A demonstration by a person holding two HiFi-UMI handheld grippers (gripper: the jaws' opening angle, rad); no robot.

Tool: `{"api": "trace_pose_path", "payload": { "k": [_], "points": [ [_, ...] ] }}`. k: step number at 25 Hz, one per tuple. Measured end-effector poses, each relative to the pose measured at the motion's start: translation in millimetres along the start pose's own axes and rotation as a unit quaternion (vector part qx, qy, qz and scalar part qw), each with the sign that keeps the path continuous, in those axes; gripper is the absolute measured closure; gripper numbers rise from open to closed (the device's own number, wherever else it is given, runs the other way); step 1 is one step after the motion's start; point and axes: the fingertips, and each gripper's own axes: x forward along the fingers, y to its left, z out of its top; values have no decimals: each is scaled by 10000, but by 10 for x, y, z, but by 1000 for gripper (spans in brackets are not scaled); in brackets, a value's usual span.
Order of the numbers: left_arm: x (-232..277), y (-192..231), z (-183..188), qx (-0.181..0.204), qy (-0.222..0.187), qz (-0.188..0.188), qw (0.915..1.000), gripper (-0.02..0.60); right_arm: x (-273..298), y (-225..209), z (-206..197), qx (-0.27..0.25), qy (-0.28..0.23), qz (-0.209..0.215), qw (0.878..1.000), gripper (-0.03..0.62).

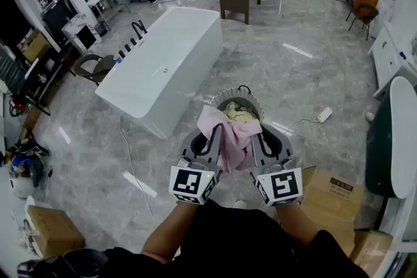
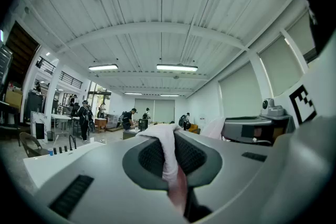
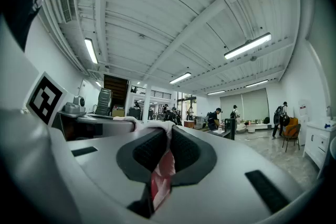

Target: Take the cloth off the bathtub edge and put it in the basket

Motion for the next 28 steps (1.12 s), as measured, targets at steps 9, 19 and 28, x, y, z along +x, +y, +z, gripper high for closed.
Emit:
{"api": "trace_pose_path", "payload": {
  "k": [9, 19, 28],
  "points": [
    [83, -4, -1, -57, -38, 47, 10000, 548, 43, -193, -27, 319, -35, 127, 9994, 551],
    [483, 8, -49, -10, -5, -291, 9996, 548, 247, -531, -117, 305, 34, -171, 9994, 551],
    [1022, 174, -124, -196, -32, -486, 9986, 548, 667, -853, -181, 266, 124, -372, 9989, 551]
  ]
}}
